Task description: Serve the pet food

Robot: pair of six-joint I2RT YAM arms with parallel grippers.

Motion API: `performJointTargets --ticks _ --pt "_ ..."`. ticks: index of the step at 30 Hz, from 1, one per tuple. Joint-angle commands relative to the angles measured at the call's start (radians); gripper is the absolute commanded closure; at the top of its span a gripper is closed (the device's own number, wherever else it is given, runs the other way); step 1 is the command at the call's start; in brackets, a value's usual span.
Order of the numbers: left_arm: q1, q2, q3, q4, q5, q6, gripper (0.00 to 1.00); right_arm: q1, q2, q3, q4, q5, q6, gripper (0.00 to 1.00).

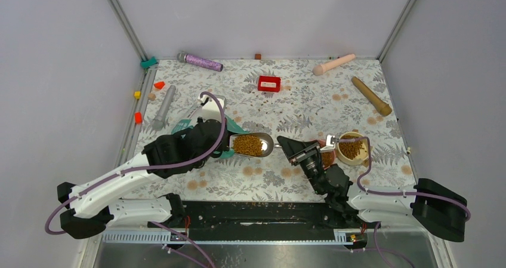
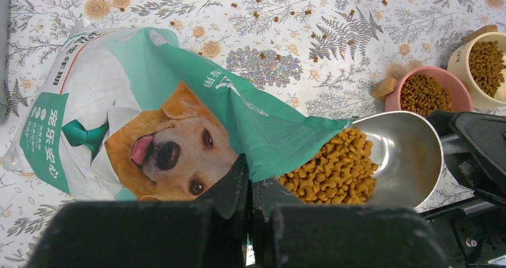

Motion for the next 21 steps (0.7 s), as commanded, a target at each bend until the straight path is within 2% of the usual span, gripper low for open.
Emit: performJointTargets --ticks 1,3,4,7,11,14,15,19,21 --pt "-0.008 -0.046 0.035 0.151 -0.005 -0.025 1.0 -0.004 -0.013 -0.007 0.141 0.099 0.085 1.0" --pt "-0.008 -0.046 0.033 0.153 0.0 -0.024 1.0 -0.004 -0.01 0.045 0.032 0.04 0.106 1.0" --pt "-0.008 -0.045 0.034 0.154 -0.003 -0.023 1.0 -0.003 -0.007 0.043 0.032 0.034 0.122 1.0" --pt "-0.008 -0.045 0.034 0.15 -0.01 -0.025 1.0 -0.003 -0.007 -0.043 0.175 0.126 0.144 1.0" --pt "-0.008 -0.043 0.034 0.152 -0.01 -0.019 1.0 -0.003 -0.043 0.051 -0.065 0.023 0.183 1.0" --pt "-0.008 -0.044 0.034 0.149 -0.02 -0.022 1.0 -0.003 -0.101 -0.03 0.015 0.11 0.181 1.0" --pt "-0.008 -0.045 0.034 0.149 -0.015 -0.022 1.0 -0.002 -0.138 -0.049 -0.005 0.132 0.186 1.0" --pt "-0.008 -0.041 0.034 0.151 -0.016 -0.019 1.0 -0.002 -0.33 0.015 -0.388 0.111 0.187 1.0" --pt "-0.008 -0.037 0.033 0.15 -0.02 -0.02 1.0 -0.001 -0.421 0.04 -0.506 0.117 0.162 1.0"
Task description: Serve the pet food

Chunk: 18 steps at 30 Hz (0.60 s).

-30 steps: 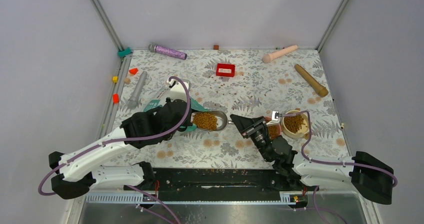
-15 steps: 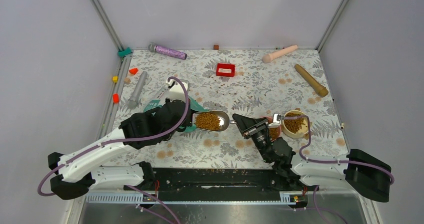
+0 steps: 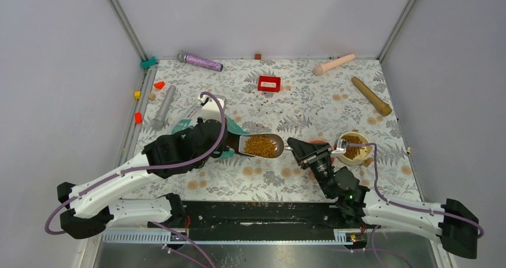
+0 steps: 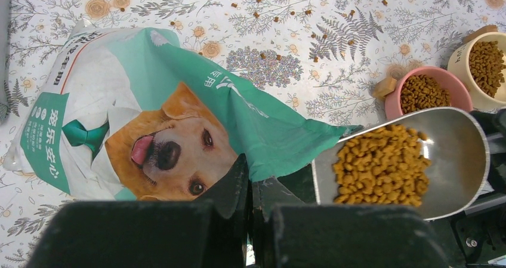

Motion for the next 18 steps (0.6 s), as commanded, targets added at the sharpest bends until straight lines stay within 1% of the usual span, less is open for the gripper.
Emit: performJointTargets --ticks 1,7,13,18 --pt "-0.008 -0.033 0.034 0.151 -0.017 -0.021 1.0 -0.003 -0.176 0.084 -0.255 0.071 0.003 1.0" --pt "-0.008 -0.023 0.033 0.149 -0.025 -0.02 1.0 -0.003 -0.292 0.122 -0.423 0.107 -0.026 1.0" --pt "-0.008 -0.019 0.033 0.148 -0.032 -0.019 1.0 -0.003 -0.401 0.161 -0.552 0.177 -0.075 1.0" --pt "-0.007 -0.019 0.034 0.148 -0.023 -0.02 1.0 -0.003 -0.524 0.163 -0.686 0.237 -0.08 1.0"
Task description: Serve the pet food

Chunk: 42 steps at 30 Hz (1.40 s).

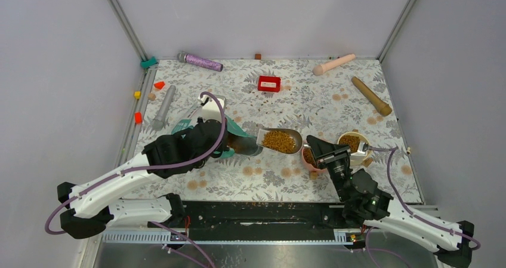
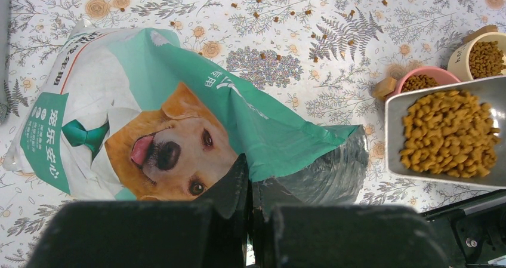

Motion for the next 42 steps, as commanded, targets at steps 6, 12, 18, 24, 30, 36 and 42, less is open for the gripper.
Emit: performJointTargets --ticks 6,12,18,24,30,36,42 --pt "-0.008 -0.021 0.033 0.149 -0.02 -0.023 1.0 -0.004 -0.191 0.092 -0.236 0.199 -0.049 1.0" --pt "-0.008 -0.012 0.033 0.148 -0.015 -0.022 1.0 -0.003 -0.219 0.151 -0.365 0.315 -0.096 1.0" --pt "-0.006 -0.002 0.033 0.147 -0.012 -0.022 1.0 -0.004 -0.192 0.173 -0.394 0.438 -0.105 1.0" --pt "-0.006 0.013 0.034 0.148 -0.001 -0.021 1.0 -0.045 -0.036 0.218 -0.348 0.492 -0.087 1.0" --pt "-0.006 0.008 0.033 0.148 0.003 -0.022 1.0 -0.347 0.153 0.19 -0.141 0.093 0.076 1.0" --pt "-0.006 0.017 0.034 0.148 0.015 -0.019 1.0 -0.439 0.373 0.064 0.389 -0.012 0.147 1.0" --pt "-0.006 0.019 0.034 0.149 0.023 -0.019 1.0 -0.487 0.508 0.051 0.65 0.017 0.154 1.0"
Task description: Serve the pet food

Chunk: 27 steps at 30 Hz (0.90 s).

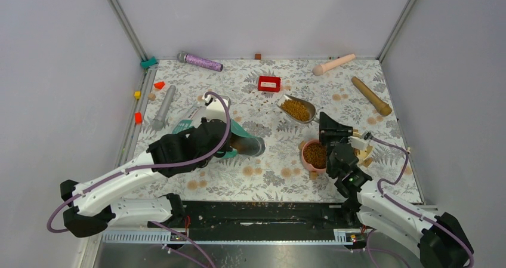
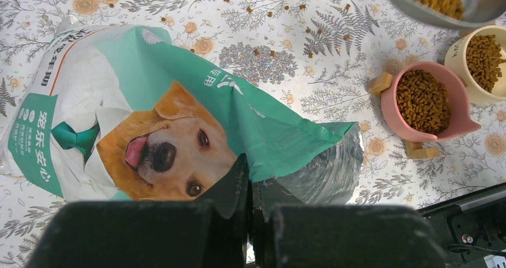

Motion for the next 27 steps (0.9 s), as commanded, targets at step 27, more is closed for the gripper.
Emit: performJointTargets --ticks 27 --pt "-0.006 0.031 0.031 0.14 0.035 -0.008 1.0 -0.747 -0.332 0.047 -0.306 -0.337 0.064 1.0"
